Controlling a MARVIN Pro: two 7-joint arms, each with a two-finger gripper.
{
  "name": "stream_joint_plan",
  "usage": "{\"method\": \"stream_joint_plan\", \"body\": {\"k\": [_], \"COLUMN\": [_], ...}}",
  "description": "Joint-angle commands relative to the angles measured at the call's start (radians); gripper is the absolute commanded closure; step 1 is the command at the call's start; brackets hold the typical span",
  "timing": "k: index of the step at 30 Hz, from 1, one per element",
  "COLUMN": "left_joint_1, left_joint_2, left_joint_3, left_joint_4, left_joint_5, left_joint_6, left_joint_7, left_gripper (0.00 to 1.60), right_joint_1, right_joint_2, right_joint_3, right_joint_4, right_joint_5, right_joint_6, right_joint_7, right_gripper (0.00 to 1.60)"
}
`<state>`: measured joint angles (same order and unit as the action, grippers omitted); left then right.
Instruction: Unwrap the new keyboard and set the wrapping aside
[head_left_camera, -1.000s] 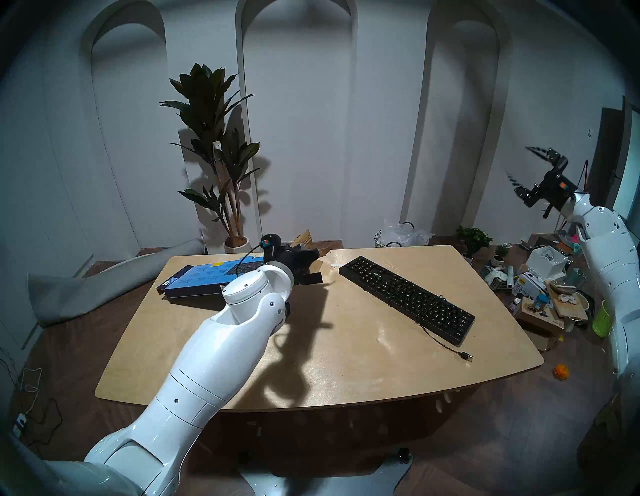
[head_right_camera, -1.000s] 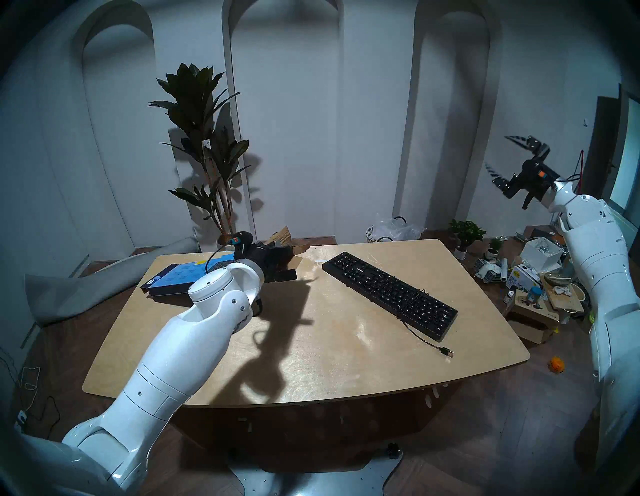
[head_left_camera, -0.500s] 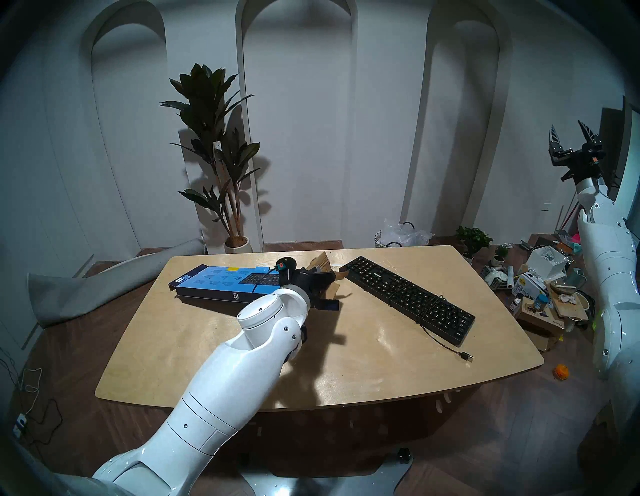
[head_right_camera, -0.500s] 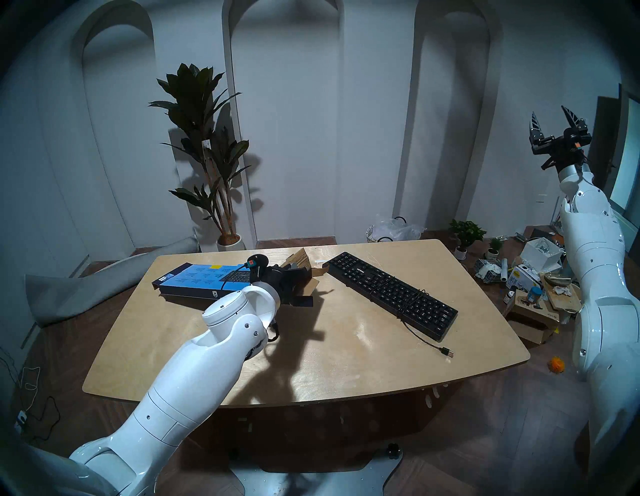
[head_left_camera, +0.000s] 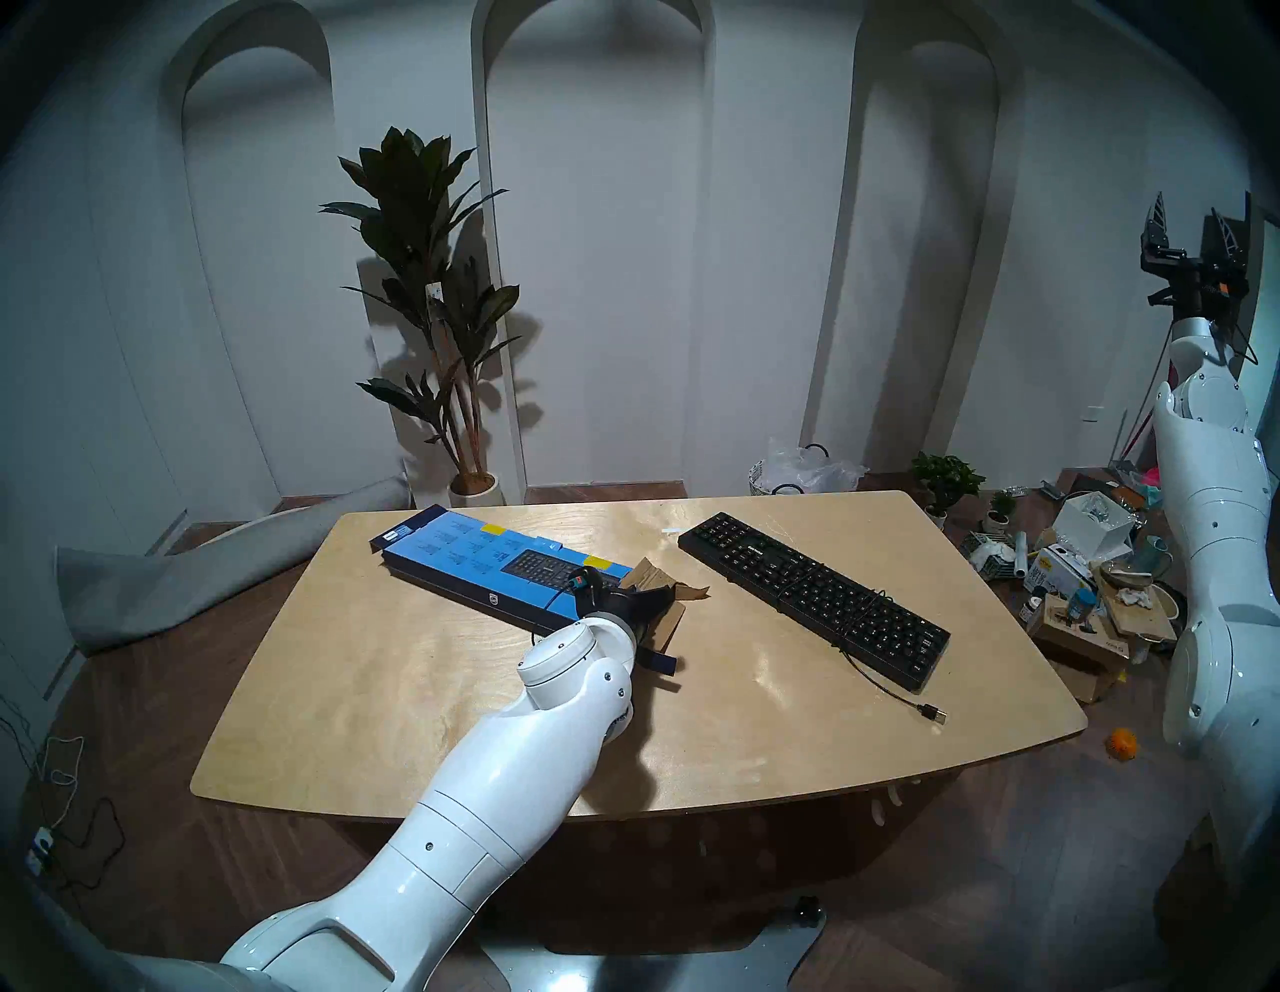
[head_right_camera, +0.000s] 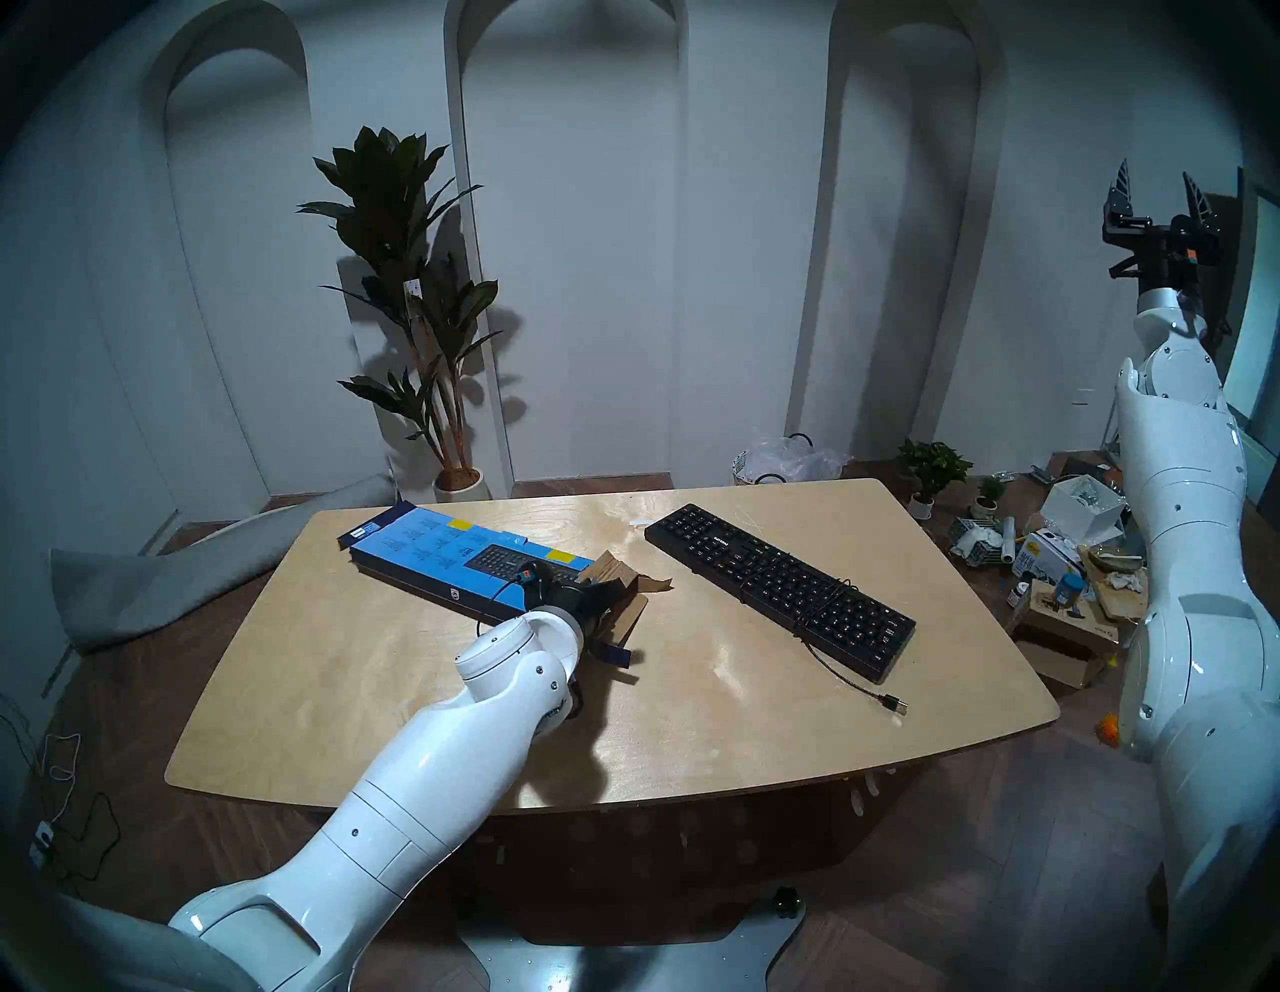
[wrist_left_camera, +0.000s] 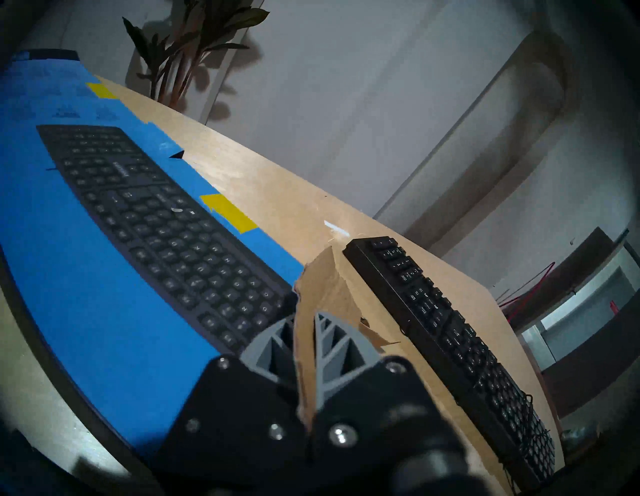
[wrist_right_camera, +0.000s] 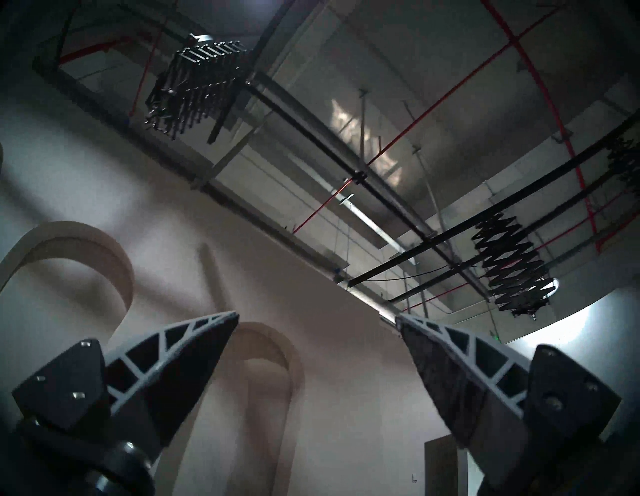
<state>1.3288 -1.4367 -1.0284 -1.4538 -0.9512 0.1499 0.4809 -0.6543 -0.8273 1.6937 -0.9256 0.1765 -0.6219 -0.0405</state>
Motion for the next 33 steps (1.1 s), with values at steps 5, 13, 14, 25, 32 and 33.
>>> {"method": "stream_joint_plan", "body": {"k": [5,13,14,25,32,33], "left_joint_1": [-0.071,-0.014,0.000,-0.059,-0.138,-0.138], "left_joint_2": [-0.059,-0.018,-0.008,0.007,0.044,0.052], "left_joint_3": [-0.002,-0.021,-0.020,-0.057,-0.174,-0.196], "left_joint_4": [-0.044,-0.150,-0.175,-0.253,-0.315,-0.320], "left_joint_5": [0.012,-0.031,-0.041,-0.090,-0.025,-0.014], "left_joint_6": [-0.063,-0.032,-0.019,-0.016,-0.043,-0.049], "left_joint_7": [-0.020,-0.057,-0.063,-0.160,-0.126,-0.121], "left_gripper": [1.22,0.00,0.00,0.00,0.00,0.00], "right_joint_1": [-0.089,-0.152,-0.167,-0.218,-0.270,-0.283], "right_joint_2": [0.002,0.001,0.001,0.006,-0.013,-0.021], "right_joint_3": [0.038,0.060,0.066,0.111,0.150,0.154], "right_joint_4": [-0.155,-0.260,-0.284,-0.362,-0.344,-0.337], "right_joint_5": [-0.054,-0.088,-0.091,-0.090,-0.070,-0.061], "right_joint_6": [0.084,0.182,0.205,0.283,0.307,0.315], "right_joint_7": [-0.117,-0.183,-0.193,-0.229,-0.250,-0.250], "right_gripper": [0.00,0.00,0.00,0.00,0.00,0.00]}}
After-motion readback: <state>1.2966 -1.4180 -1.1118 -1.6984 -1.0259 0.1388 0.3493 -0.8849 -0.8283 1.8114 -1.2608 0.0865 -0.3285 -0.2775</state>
